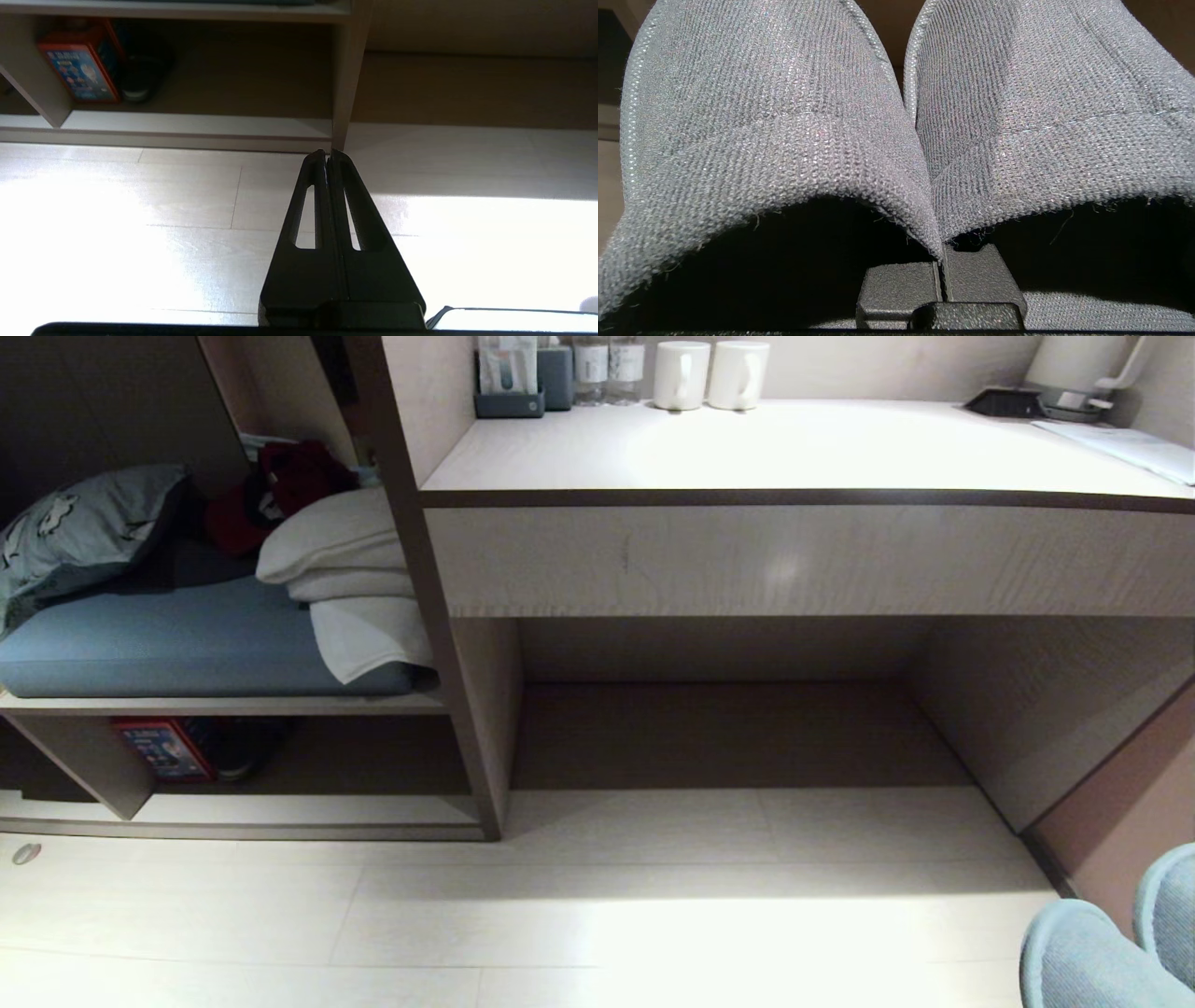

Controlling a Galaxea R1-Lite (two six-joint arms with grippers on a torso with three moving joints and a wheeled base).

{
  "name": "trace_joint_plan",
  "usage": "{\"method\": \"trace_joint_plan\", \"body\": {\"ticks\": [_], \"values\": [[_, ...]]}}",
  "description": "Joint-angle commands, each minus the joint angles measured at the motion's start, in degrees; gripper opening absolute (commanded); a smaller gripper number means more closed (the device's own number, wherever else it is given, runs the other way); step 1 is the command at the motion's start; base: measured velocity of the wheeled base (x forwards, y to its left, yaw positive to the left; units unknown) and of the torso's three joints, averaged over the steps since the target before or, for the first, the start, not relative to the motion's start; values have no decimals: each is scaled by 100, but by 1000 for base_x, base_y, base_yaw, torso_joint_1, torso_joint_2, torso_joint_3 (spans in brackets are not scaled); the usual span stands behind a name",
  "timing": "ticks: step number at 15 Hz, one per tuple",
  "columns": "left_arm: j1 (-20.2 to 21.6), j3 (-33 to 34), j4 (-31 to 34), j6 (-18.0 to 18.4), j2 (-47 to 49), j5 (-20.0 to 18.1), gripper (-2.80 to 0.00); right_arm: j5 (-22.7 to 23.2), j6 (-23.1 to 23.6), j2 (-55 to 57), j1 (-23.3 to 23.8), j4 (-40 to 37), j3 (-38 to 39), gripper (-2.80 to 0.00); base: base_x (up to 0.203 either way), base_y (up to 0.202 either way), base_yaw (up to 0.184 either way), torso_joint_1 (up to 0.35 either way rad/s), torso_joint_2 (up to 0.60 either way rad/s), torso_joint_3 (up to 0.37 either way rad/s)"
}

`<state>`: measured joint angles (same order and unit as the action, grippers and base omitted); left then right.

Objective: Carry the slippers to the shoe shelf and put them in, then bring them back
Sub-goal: Place the slippers on the floor

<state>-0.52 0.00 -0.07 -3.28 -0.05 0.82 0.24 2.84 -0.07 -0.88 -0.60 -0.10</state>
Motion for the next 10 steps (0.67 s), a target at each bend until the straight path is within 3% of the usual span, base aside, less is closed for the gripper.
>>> {"method": "trace_joint_plan", "body": {"ticks": [1,10], "values": [[0,0,-1,-6,5,6,-280,2,6,7,0,-2,1,-280,0,0,0,0,3,-202],[0,0,-1,-6,5,6,-280,2,6,7,-9,-2,1,-280,0,0,0,2,2,-197]]}}
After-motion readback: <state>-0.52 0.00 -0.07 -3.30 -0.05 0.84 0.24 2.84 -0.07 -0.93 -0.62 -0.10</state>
